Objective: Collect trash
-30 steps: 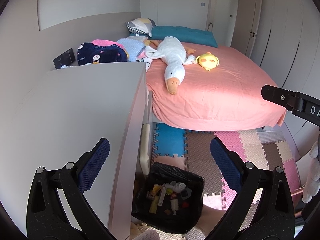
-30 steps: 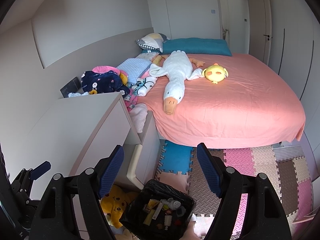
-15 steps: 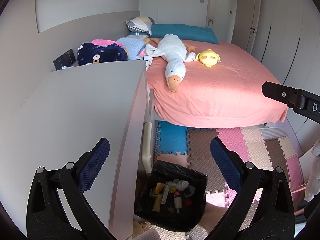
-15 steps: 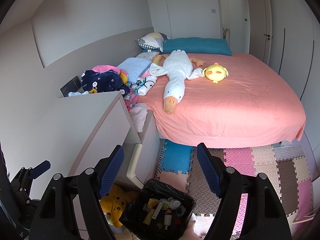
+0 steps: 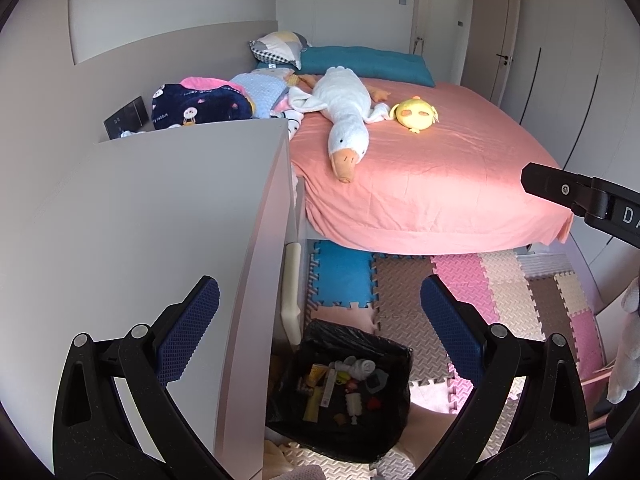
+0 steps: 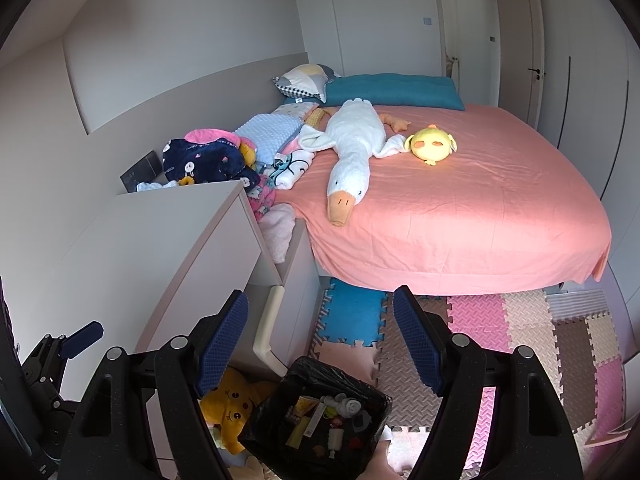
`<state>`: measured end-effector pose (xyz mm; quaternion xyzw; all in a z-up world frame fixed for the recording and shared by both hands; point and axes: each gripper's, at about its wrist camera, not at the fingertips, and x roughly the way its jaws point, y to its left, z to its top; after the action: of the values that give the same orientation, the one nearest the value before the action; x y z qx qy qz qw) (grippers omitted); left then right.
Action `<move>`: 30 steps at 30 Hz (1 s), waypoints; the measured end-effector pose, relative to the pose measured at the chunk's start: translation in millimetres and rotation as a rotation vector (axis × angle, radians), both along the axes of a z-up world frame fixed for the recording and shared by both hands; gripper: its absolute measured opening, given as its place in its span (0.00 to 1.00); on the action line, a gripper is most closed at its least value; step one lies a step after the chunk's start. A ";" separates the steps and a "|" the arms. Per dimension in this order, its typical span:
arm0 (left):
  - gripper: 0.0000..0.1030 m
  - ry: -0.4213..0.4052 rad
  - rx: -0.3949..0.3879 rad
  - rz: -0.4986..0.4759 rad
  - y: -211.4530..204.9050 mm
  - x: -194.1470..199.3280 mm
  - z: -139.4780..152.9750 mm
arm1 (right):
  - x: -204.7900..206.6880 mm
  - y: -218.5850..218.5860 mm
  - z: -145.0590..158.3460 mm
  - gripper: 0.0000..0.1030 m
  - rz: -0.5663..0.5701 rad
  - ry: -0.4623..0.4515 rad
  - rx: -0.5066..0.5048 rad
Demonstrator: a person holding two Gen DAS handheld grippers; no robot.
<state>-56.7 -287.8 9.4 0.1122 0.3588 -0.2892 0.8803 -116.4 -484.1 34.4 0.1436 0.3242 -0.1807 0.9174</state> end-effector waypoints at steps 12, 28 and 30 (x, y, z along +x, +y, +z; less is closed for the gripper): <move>0.94 0.008 -0.035 0.048 7.2 2.5 5.9 | -1.0 -0.3 -0.5 0.73 -0.004 -0.002 0.002; 0.94 0.021 -0.012 0.039 7.2 2.9 4.1 | -2.1 2.7 1.9 0.73 0.003 -0.002 0.002; 0.94 0.025 -0.011 0.036 6.5 3.6 3.8 | -1.9 3.0 2.3 0.73 0.004 -0.001 0.002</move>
<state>-53.0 -281.3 13.2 0.0974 0.3703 -0.2767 0.8814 -118.3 -481.1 36.7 0.1438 0.3243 -0.1783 0.9178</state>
